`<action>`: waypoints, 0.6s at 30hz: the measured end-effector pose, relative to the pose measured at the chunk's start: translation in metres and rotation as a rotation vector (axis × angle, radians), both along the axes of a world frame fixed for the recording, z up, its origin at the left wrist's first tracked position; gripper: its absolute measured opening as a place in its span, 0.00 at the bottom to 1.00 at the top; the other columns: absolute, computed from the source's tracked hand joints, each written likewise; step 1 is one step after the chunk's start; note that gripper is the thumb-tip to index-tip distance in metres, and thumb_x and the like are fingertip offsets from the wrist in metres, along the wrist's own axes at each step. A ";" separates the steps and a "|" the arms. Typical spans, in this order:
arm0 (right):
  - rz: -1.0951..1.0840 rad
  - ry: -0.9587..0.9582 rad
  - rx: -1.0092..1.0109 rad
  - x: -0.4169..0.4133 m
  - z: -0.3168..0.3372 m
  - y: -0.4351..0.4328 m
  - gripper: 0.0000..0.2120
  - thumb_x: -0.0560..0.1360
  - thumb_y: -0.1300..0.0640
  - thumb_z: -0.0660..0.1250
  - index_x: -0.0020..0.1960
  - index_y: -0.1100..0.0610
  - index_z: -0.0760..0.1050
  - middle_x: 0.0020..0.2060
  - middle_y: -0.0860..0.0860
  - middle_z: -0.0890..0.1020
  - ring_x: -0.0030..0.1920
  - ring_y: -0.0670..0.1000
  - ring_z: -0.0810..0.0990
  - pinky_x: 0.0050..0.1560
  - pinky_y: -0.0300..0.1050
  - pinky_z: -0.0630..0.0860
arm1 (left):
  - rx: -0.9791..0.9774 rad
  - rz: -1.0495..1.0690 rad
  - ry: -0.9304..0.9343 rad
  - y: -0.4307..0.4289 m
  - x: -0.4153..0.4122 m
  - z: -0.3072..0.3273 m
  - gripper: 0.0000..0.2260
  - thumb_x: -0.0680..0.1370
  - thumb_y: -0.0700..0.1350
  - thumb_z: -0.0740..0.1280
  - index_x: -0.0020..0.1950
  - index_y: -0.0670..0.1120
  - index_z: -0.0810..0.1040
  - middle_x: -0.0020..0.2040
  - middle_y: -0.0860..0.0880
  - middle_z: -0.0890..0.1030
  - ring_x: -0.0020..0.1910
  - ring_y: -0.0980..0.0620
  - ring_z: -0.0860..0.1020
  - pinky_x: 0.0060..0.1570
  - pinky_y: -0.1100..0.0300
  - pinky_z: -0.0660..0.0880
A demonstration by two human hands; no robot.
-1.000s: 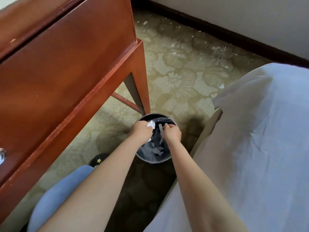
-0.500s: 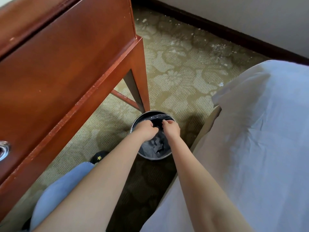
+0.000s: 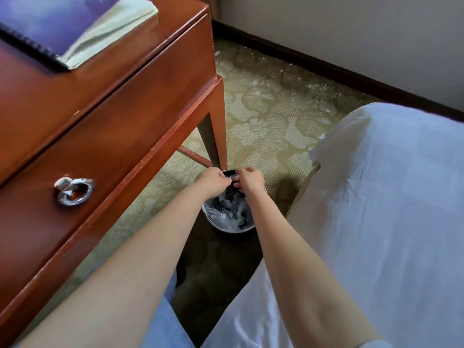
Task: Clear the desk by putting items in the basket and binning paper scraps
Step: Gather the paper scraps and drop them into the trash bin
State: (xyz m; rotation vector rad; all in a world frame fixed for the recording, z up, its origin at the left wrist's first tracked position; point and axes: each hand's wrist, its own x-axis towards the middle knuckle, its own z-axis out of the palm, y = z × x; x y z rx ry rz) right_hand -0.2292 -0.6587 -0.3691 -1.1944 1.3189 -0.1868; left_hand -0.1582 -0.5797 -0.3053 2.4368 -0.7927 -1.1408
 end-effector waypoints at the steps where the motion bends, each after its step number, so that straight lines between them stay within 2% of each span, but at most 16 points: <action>1: -0.012 -0.012 -0.009 0.000 0.008 0.004 0.08 0.78 0.57 0.60 0.55 0.55 0.74 0.40 0.52 0.82 0.37 0.49 0.79 0.39 0.43 0.74 | -0.018 0.004 -0.008 0.004 0.000 0.007 0.08 0.79 0.47 0.61 0.44 0.45 0.76 0.42 0.47 0.76 0.41 0.48 0.74 0.42 0.57 0.70; 4: -0.084 -0.110 0.038 -0.002 0.035 0.017 0.08 0.77 0.60 0.59 0.52 0.57 0.75 0.37 0.52 0.80 0.30 0.48 0.76 0.30 0.38 0.70 | -0.102 0.073 -0.081 0.019 -0.005 0.029 0.10 0.79 0.48 0.62 0.56 0.45 0.77 0.54 0.47 0.78 0.54 0.47 0.75 0.51 0.57 0.71; 7: -0.200 -0.284 0.128 -0.010 0.075 0.029 0.07 0.77 0.65 0.57 0.47 0.59 0.74 0.31 0.52 0.76 0.23 0.46 0.70 0.24 0.36 0.64 | -0.294 0.160 -0.165 0.040 -0.015 0.056 0.10 0.78 0.45 0.63 0.58 0.45 0.77 0.56 0.47 0.78 0.55 0.49 0.75 0.50 0.60 0.69; 11: -0.201 -0.447 0.118 -0.025 0.134 0.052 0.05 0.78 0.64 0.58 0.50 0.60 0.72 0.31 0.52 0.73 0.28 0.47 0.67 0.28 0.38 0.61 | -0.575 0.235 -0.235 0.078 -0.028 0.097 0.10 0.78 0.43 0.63 0.57 0.45 0.77 0.55 0.48 0.77 0.52 0.53 0.74 0.47 0.65 0.69; 14: -0.136 -0.491 0.005 -0.032 0.179 0.074 0.05 0.78 0.63 0.59 0.50 0.59 0.74 0.33 0.52 0.76 0.29 0.48 0.71 0.32 0.38 0.66 | -0.772 0.248 -0.277 0.108 -0.035 0.132 0.08 0.77 0.40 0.63 0.54 0.44 0.78 0.55 0.48 0.78 0.49 0.56 0.74 0.41 0.74 0.70; 18: -0.020 -0.631 -0.126 -0.028 0.226 0.112 0.07 0.79 0.64 0.59 0.50 0.60 0.75 0.33 0.52 0.78 0.30 0.47 0.74 0.34 0.36 0.73 | -0.968 0.220 -0.397 0.150 -0.041 0.180 0.08 0.76 0.37 0.63 0.52 0.44 0.79 0.50 0.50 0.80 0.47 0.57 0.77 0.43 0.74 0.72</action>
